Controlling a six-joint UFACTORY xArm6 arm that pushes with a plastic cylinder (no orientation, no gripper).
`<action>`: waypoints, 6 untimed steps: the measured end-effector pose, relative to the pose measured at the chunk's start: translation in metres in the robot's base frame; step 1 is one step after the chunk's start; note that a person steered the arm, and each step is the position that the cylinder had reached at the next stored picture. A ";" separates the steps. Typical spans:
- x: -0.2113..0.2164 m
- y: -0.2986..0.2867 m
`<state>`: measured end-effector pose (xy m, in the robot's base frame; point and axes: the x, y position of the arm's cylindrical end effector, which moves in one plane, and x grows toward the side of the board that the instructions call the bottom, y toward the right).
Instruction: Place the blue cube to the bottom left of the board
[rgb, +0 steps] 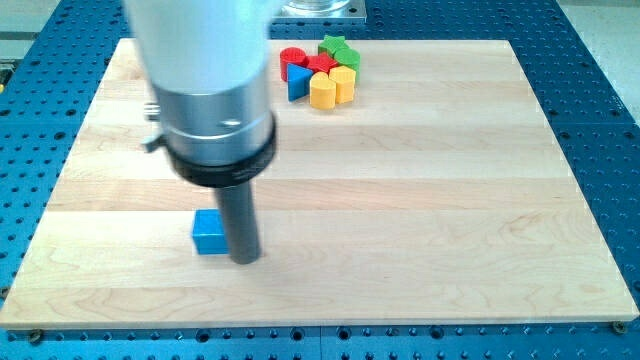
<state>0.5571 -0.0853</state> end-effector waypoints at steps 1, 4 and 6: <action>-0.018 0.026; -0.011 -0.083; -0.018 -0.135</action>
<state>0.5394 -0.2201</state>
